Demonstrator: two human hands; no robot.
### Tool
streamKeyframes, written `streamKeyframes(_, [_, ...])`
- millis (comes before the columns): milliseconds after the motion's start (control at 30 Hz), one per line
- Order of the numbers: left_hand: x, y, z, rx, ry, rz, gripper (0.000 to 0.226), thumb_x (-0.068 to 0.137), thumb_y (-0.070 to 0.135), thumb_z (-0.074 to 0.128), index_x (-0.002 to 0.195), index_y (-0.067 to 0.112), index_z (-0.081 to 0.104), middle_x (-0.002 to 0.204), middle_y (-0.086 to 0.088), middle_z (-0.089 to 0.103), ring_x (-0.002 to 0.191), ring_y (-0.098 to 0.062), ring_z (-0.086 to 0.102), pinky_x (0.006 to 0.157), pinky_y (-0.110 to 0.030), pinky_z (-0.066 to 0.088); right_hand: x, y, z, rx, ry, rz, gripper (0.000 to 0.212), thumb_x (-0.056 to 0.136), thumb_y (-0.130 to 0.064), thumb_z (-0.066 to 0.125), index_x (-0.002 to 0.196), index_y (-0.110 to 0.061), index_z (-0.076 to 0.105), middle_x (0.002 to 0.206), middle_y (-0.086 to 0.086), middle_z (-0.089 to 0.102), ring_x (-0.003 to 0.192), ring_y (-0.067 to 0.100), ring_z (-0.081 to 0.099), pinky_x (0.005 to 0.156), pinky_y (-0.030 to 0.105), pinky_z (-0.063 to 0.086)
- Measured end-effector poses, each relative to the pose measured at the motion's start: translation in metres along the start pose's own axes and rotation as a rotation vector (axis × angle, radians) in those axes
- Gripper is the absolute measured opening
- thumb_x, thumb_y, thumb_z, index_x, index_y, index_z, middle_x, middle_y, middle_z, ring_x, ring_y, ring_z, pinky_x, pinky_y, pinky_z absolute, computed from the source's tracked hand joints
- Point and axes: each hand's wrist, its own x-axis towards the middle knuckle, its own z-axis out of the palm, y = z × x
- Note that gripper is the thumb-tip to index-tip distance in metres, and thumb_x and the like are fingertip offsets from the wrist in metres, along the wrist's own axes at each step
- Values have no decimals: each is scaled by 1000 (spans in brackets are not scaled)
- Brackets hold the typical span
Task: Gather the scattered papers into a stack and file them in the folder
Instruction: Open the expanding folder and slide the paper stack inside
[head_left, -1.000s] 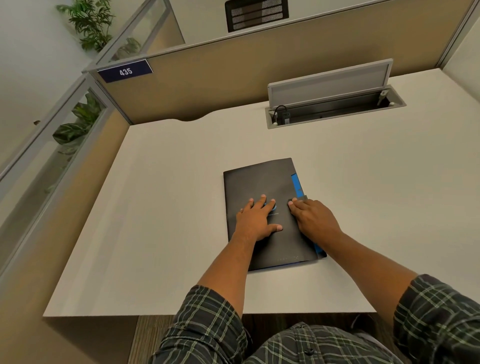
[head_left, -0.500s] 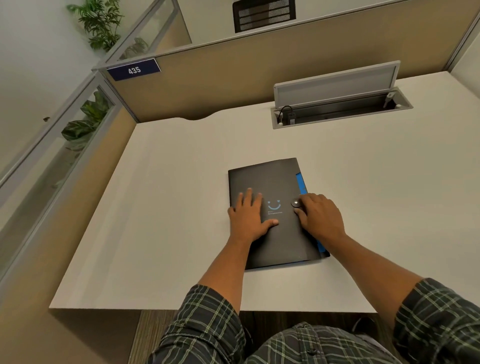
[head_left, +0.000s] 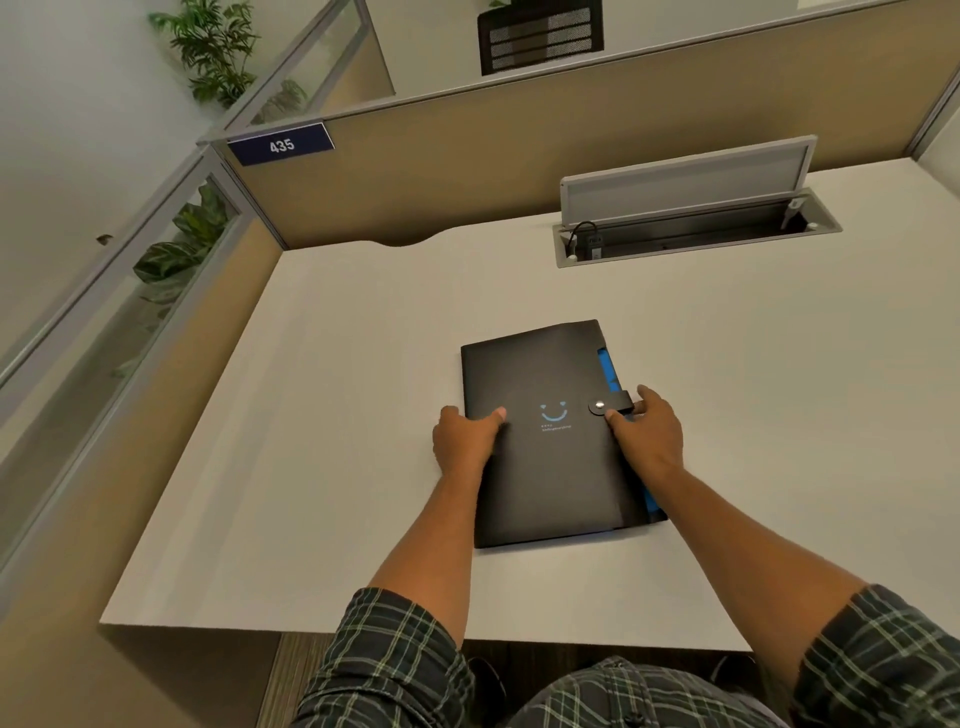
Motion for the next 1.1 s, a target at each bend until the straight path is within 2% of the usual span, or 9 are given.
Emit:
streamKeyframes(133, [28,7,-20,-281,-51,-143,49,74,43,85,93,6,58,109,-14,68,87,-29,62,79,-35,54,13,-15,5,157,-34,-8,17,89,-22,74,103,-14,71,94,1,73,83,22,67,83,40,55])
streamKeyframes(267, [45,15,-39,-473,-239,-93,49,78,34,85,108,3,63,107,-11,69,98,-30,66,82,-36,54,31,-43,13,281,-20,29,24,82,-7,69,87,-30,73,87,-3,75,90,26,73,86,44,61])
streamKeyframes(367, [52,19,-55,-619,-462,53,39,87,17,75,123,9,64,118,-15,72,102,-31,72,78,-35,59,53,-66,27,362,-22,52,25,84,-3,67,95,-25,74,94,5,76,93,27,73,90,48,60])
streamKeyframes(500, [76,21,-74,-701,-596,105,50,91,5,63,134,28,57,121,-6,72,99,-23,73,80,-37,60,86,-92,40,364,-3,58,51,92,-5,69,141,-12,59,121,6,71,111,21,66,104,36,51])
streamKeyframes(567, [91,23,-79,-731,-591,111,58,92,1,59,142,28,51,127,-5,69,106,-24,71,87,-39,60,100,-103,44,321,-34,29,60,94,-7,68,151,-11,47,134,6,64,115,18,60,102,30,46])
streamKeyframes(667, [112,31,-80,-741,-494,77,65,94,-4,54,151,24,40,131,-7,64,112,-28,66,91,-40,59,118,-110,52,238,-104,3,66,96,-12,69,156,-11,39,147,6,55,128,25,55,109,40,45])
streamKeyframes(833, [149,49,-67,-637,-322,41,56,97,-4,51,148,18,45,138,-11,59,122,-31,60,105,-47,50,128,-101,66,264,-123,-10,67,90,-25,79,148,-15,48,140,4,60,122,23,57,96,35,49])
streamKeyframes(1000, [172,68,-59,-424,-267,129,57,98,16,61,151,19,41,152,-7,47,135,-28,49,113,-43,43,136,-89,77,110,-255,-185,51,81,-32,86,128,-24,68,151,2,47,136,25,48,104,34,46])
streamKeyframes(1100, [175,74,-60,-210,-317,293,85,82,41,80,153,23,37,158,-4,37,142,-26,39,111,-42,39,144,-91,82,-24,-378,-187,70,76,-36,90,139,-28,61,167,0,23,150,25,29,118,47,34])
